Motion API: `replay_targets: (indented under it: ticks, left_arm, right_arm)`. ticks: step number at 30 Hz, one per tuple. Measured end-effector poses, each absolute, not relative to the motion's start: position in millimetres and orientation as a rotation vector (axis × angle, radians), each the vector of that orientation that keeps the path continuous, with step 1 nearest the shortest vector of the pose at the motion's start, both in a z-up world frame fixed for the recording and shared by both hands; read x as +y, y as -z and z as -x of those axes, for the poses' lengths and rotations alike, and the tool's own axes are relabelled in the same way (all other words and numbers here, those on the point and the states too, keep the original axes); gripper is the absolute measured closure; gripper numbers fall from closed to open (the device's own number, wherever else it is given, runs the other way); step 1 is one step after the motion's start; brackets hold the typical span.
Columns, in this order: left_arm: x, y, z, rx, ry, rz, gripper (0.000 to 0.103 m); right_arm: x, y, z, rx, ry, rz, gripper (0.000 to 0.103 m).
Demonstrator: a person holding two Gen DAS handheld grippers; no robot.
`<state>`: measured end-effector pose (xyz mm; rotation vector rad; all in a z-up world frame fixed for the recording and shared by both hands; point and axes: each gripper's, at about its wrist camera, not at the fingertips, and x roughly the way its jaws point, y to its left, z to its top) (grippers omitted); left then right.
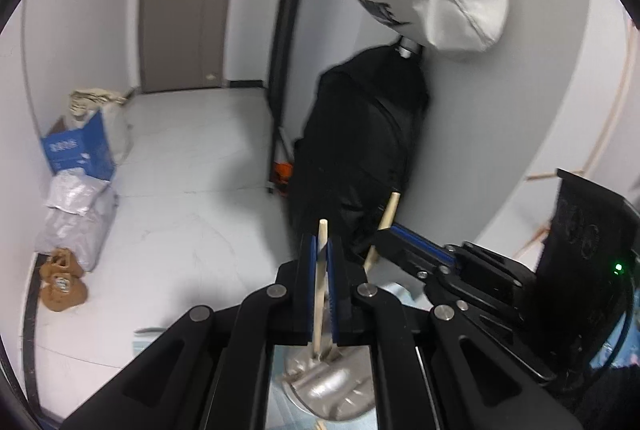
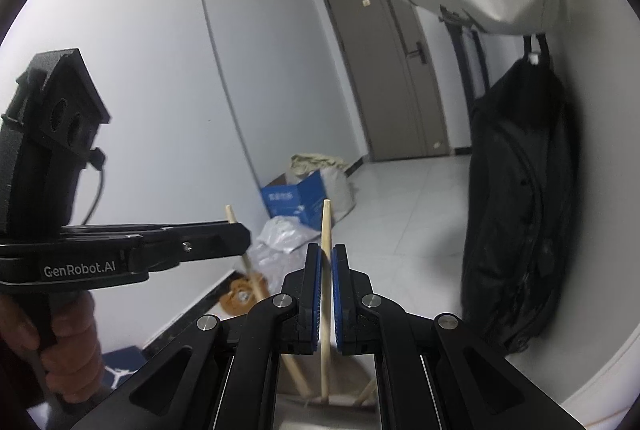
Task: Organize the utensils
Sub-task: 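Open both grippers to drop the chopsticks into the holder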
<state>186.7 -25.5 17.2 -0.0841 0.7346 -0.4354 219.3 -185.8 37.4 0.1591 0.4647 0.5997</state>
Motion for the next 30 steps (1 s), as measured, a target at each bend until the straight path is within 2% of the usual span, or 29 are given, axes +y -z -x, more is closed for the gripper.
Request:
replay_targets:
  ticks: [3,5,7,8,9,10,13,15,18,21,23,24,25,26,28,30]
  left_arm:
    - [-19.5,-20.4,-186.3,0.745,0.432,0.105,0.101]
    - [-12.7,-23.5,-186.6,0.758,0.44,0.148,0.095]
    - [-7.6,-28.1,-182.9,0.743,0.419,0.159,0.074]
    - [-5.1,-31.0,-179.6,0.729,0.407,0.16,0.066]
    - [-2.6,-33.1,-176.0,0.717,0.392,0.162,0.052]
    - [-1.4,-33.8,-173.2,0.711,0.382,0.166,0.047]
    - [4.0,-37.4,-163.5,0.686,0.345,0.179,0.047]
    - [6.1,-38.1,-156.9,0.66,0.288,0.17,0.047]
    - [8.0,-38.8,-148.6,0.653,0.25,0.162,0.046]
    - [9.1,-41.1,-138.0,0.64,0.232,0.166,0.046]
    - [8.5,-43.2,-130.0,0.626,0.217,0.158,0.04]
    - [9.2,-43.4,-126.1,0.619,0.203,0.151,0.031]
    - [8.6,-43.6,-121.4,0.61,0.175,0.135,0.028]
    - [7.8,-44.1,-117.6,0.599,0.172,0.128,0.028]
    - [8.1,-43.9,-110.8,0.59,0.173,0.125,0.028]
    - [8.4,-43.0,-104.8,0.581,0.161,0.123,0.028]
  right_arm:
    - [-189.7,-37.6,-211.6,0.483,-0.627,-0.164,0.095]
    - [-192.5,-38.5,-206.4,0.513,-0.639,-0.168,0.089]
    - [-197.1,-40.0,-204.9,0.529,-0.618,-0.178,0.078]
    - [-201.2,-40.4,-203.2,0.526,-0.613,-0.193,0.076]
    - [-205.5,-42.7,-199.2,0.518,-0.612,-0.21,0.071]
    - [-208.8,-45.3,-195.3,0.509,-0.6,-0.215,0.063]
    - [-217.5,-52.0,-182.5,0.492,-0.578,-0.231,0.057]
    - [-221.8,-55.8,-175.8,0.485,-0.559,-0.237,0.048]
    - [-226.1,-62.4,-165.1,0.476,-0.544,-0.242,0.046]
    - [-226.8,-67.3,-153.5,0.469,-0.536,-0.249,0.038]
    - [-227.9,-72.0,-143.2,0.446,-0.537,-0.259,0.034]
    - [-226.3,-72.6,-141.0,0.441,-0.536,-0.258,0.031]
    - [-225.5,-74.7,-137.0,0.435,-0.536,-0.257,0.029]
    - [-224.4,-76.5,-132.4,0.43,-0.538,-0.256,0.028]
    - [-222.7,-77.9,-124.4,0.42,-0.536,-0.258,0.019]
    - [-221.3,-79.4,-116.4,0.414,-0.532,-0.262,0.017]
